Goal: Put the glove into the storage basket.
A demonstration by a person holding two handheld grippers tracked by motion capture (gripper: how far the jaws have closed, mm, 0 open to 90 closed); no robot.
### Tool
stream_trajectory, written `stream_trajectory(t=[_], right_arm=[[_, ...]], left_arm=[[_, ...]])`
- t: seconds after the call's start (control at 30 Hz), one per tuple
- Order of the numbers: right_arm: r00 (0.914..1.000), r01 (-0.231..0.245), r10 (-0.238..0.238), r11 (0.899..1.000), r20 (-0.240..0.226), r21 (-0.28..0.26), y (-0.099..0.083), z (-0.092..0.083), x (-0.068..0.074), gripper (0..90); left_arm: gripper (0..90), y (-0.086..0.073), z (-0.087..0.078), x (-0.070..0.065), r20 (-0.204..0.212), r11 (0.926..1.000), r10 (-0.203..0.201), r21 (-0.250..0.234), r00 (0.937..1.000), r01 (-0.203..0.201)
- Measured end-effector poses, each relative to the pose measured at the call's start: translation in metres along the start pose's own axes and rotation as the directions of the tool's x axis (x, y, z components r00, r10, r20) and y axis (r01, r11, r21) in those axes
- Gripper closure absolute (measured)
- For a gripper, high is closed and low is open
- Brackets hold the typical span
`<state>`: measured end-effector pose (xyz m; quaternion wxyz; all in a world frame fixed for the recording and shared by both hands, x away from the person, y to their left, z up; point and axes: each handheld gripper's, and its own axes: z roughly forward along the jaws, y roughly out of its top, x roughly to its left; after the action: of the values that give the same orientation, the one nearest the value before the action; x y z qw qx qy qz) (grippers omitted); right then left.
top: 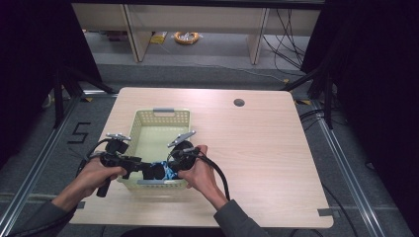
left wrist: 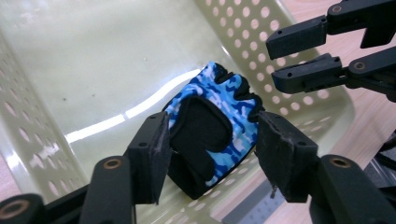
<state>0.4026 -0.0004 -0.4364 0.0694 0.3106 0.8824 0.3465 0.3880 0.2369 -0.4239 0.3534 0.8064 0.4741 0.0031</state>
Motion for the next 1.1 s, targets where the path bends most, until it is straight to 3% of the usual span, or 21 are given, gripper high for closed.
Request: stream_trajectory(t=[0.03,0.17,0.23,0.27,0.4,0.43,0.47,0.57,0.6,0.63,0.77,0.83,0.87,0.93,1.1], right_arm=[[1.0,0.003,-0.004,1.0,-0.005,-0.013,0.0,-0.002,0.0,63.9],[1.0,-0.001,0.001,1.0,-0.002,-0.028,0.0,-0.013,-0.003,61.5],[0.9992,0.039,-0.04,0.998,-0.001,-0.052,-0.001,-0.017,-0.007,59.1],[0.9993,0.036,-0.036,0.998,0.002,-0.052,-0.002,-0.021,-0.007,58.0],[0.999,0.044,-0.043,0.995,0.006,-0.093,-0.009,-0.031,-0.012,54.1],[0.9999,0.012,-0.011,0.995,0.009,-0.097,-0.011,-0.034,-0.011,52.8],[0.9999,0.013,-0.013,0.996,0.004,-0.083,-0.012,-0.039,-0.013,51.2],[0.9999,0.014,-0.013,0.994,0.01,-0.106,-0.017,-0.048,-0.015,46.9],[0.9998,0.015,-0.013,0.991,0.013,-0.134,-0.02,-0.049,-0.016,45.5],[0.9998,0.014,-0.012,0.993,0.016,-0.119,-0.022,-0.054,-0.018,44.4],[0.9996,0.001,0.003,0.988,0.027,-0.156,-0.034,-0.066,-0.024,41.7],[0.9994,-0.026,0.029,0.988,0.018,-0.154,-0.041,-0.075,-0.026,40.5],[0.9997,0.003,0.001,0.985,0.024,-0.172,-0.045,-0.078,-0.03,40.6],[0.9985,-0.045,0.05,0.984,0.022,-0.173,-0.053,-0.086,-0.03,40.5],[0.998,-0.046,0.053,0.98,0.035,-0.193,-0.071,-0.094,-0.032,40.1]], left_arm=[[42.7,0.0,0.001,-0.002,0.013,0.9993,-0.021,-0.031,0.9997,0.022],[40.4,0.001,-0.005,-0.008,0.013,0.9975,-0.028,-0.064,0.9995,0.029],[39.3,0.0,-0.007,-0.011,0.036,0.9955,-0.028,-0.09,0.9989,0.031],[38.6,0.0,-0.008,-0.013,0.035,0.9943,-0.033,-0.1,0.9988,0.037],[36.1,-0.002,-0.01,-0.023,0.062,0.9937,-0.021,-0.109,0.9979,0.028],[35.0,-0.003,-0.01,-0.025,0.067,0.993,-0.019,-0.115,0.9976,0.026],[34.4,-0.004,-0.01,-0.028,0.071,0.9926,-0.016,-0.119,0.9973,0.024],[33.5,-0.006,-0.01,-0.036,0.101,0.9886,-0.008,-0.149,0.9948,0.023],[33.0,-0.006,-0.011,-0.039,0.106,0.9881,0.001,-0.153,0.9944,0.016],[32.6,-0.007,-0.011,-0.042,0.112,0.987,0.007,-0.16,0.9936,0.012],[30.2,-0.013,-0.01,-0.057,0.14,0.9838,0.048,-0.178,0.989,-0.023],[29.3,-0.016,-0.009,-0.065,0.15,0.9833,0.076,-0.175,0.9857,-0.049],[29.5,-0.018,-0.009,-0.07,0.17,0.9817,0.09,-0.181,0.9814,-0.058],[29.7,-0.022,-0.008,-0.078,0.219,0.9792,0.108,-0.192,0.9697,-0.066],[29.2,-0.032,-0.003,-0.1,0.267,0.9729,0.15,-0.211,0.952,-0.094]])
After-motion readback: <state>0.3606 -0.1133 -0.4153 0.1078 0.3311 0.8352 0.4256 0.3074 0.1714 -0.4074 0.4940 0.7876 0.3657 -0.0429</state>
